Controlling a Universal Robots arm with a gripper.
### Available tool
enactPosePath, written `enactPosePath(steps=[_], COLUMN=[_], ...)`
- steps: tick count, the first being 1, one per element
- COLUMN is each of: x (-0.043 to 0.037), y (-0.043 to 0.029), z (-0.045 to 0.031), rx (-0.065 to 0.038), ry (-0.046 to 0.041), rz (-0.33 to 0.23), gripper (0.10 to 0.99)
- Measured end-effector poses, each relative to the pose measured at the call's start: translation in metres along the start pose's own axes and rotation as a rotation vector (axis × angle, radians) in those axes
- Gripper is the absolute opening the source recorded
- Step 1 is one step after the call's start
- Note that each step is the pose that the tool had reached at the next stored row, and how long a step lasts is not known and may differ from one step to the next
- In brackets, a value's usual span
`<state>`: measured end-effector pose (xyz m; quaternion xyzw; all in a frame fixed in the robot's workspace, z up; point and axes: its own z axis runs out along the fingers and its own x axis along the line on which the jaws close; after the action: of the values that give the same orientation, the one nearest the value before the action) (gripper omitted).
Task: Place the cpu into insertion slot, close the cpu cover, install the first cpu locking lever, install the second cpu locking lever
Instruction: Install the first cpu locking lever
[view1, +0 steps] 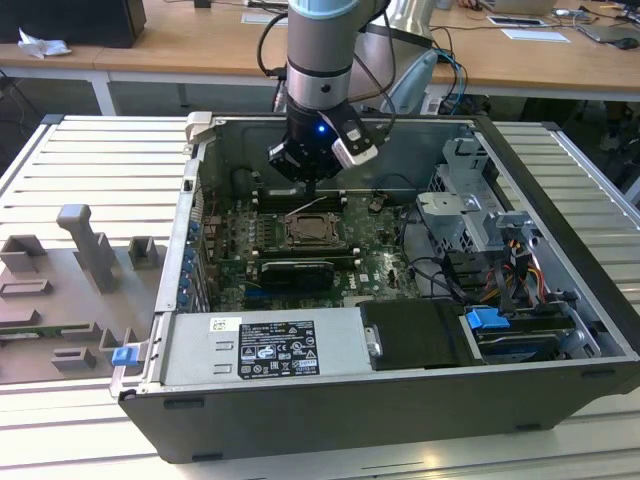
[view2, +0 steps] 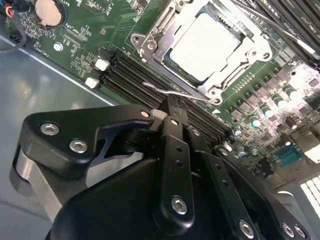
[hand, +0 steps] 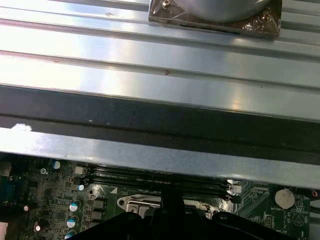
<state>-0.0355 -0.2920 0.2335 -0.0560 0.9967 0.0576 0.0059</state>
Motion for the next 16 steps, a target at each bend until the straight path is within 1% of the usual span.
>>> enactPosePath(steps=[4,16], x=[-0.0004,-0.0091], y=[-0.0004,-0.0016], z=[0.0027,0.008], rx=[0.0,0.0], ry=[0.0001,-0.0001], rz=[0.0,0.001], gripper=[0.106,0.106])
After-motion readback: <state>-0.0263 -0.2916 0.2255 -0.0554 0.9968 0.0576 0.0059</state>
